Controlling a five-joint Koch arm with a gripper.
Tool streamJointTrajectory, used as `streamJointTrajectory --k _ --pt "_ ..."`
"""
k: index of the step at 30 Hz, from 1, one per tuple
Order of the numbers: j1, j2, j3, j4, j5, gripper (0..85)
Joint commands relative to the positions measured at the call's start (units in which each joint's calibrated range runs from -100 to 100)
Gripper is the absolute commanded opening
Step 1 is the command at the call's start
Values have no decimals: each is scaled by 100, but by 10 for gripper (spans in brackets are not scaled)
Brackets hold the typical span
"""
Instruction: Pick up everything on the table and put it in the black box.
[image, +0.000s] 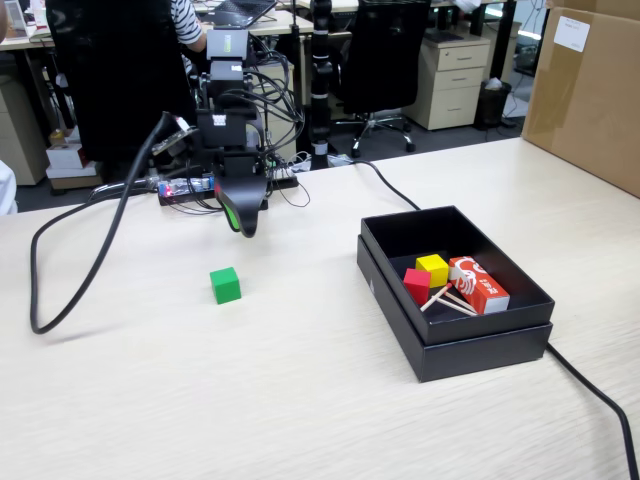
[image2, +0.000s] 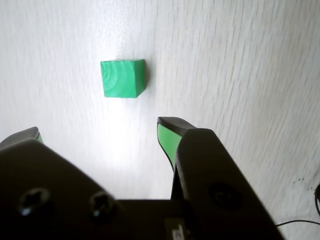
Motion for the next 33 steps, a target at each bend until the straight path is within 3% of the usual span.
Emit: streamJointTrajectory --k 1,25,33 --pt "-83 175 158 -22 -54 468" --pt "-264 2998 1128 384 -161 476" --pt "-274 3434 1137 384 -156 423"
